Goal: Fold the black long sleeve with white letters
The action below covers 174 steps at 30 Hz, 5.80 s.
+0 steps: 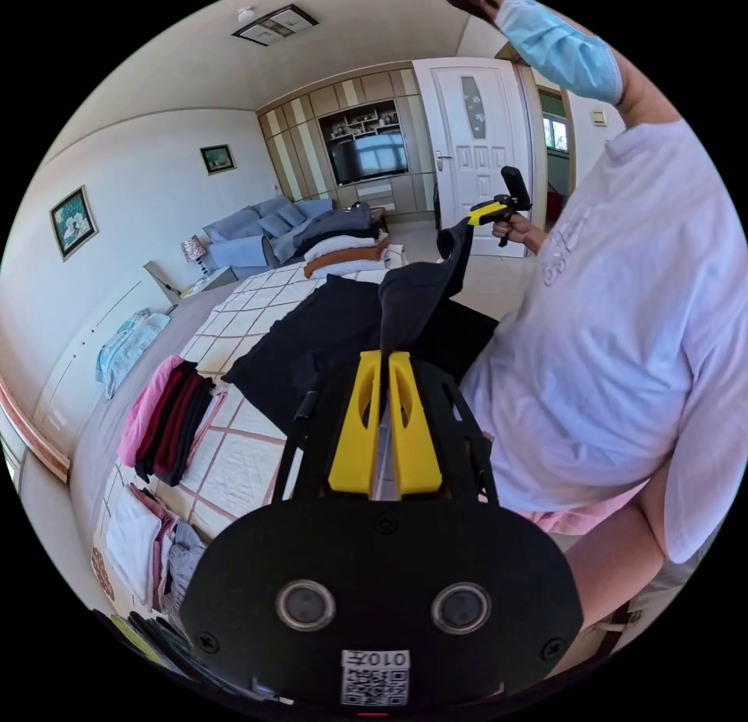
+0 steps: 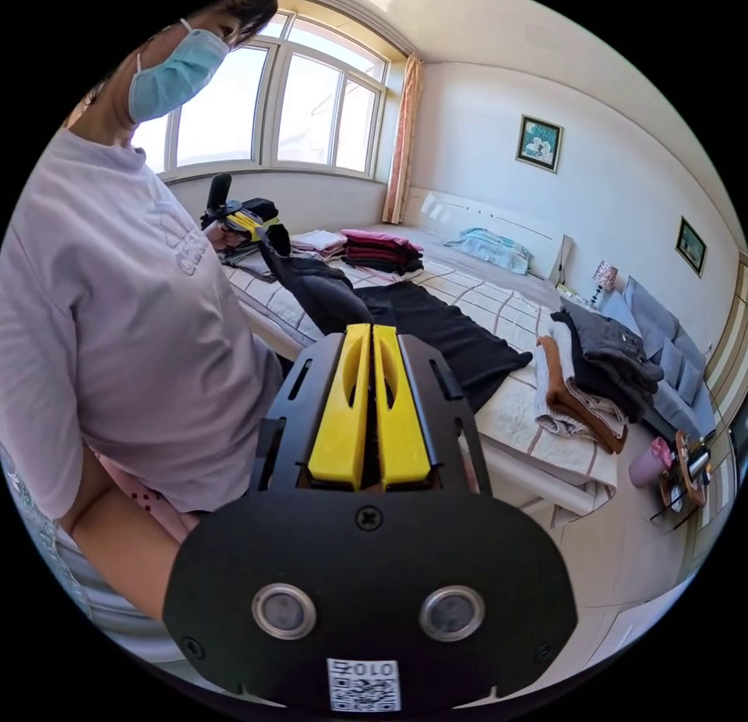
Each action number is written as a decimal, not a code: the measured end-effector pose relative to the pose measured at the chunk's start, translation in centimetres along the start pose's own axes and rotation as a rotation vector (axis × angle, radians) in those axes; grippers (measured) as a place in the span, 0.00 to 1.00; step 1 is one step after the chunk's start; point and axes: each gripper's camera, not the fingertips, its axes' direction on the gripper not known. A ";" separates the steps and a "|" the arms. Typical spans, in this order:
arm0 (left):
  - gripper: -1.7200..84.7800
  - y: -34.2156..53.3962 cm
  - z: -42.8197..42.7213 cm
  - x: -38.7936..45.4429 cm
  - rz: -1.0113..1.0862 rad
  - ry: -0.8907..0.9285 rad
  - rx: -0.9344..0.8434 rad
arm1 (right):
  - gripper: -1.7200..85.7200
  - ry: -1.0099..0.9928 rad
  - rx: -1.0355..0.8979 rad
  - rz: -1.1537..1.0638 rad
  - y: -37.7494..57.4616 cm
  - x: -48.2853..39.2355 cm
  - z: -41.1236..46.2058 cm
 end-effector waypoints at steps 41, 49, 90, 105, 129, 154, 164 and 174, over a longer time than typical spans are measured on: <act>0.09 0.4 24.1 -35.7 -0.609 -0.371 -0.256 | 0.05 0.473 -0.253 0.420 -4.0 26.6 26.7; 0.12 11.6 21.8 -27.4 -0.677 -0.088 -0.292 | 0.11 0.093 -0.325 0.551 12.0 18.7 22.9; 0.11 9.2 29.3 -13.8 -0.621 -0.283 -0.538 | 0.16 -0.200 -0.360 0.771 27.7 24.1 20.2; 0.17 -12.7 50.3 20.4 0.409 -0.338 -0.191 | 0.07 -0.364 -0.336 0.652 23.5 27.9 15.4; 0.10 -11.2 48.3 19.0 0.082 -0.194 0.102 | 0.22 -0.644 -0.027 1.151 31.1 47.2 22.2; 0.08 -7.4 44.8 15.6 0.060 -0.154 0.178 | 0.14 -0.390 -0.115 1.281 26.6 48.1 32.5; 0.07 -8.9 39.3 14.2 -0.102 -0.050 0.277 | 0.06 -0.078 -0.243 0.874 12.9 45.0 25.3; 0.07 -4.1 35.2 3.6 -0.450 0.219 0.417 | 0.07 -0.151 -0.233 0.857 4.0 41.6 28.4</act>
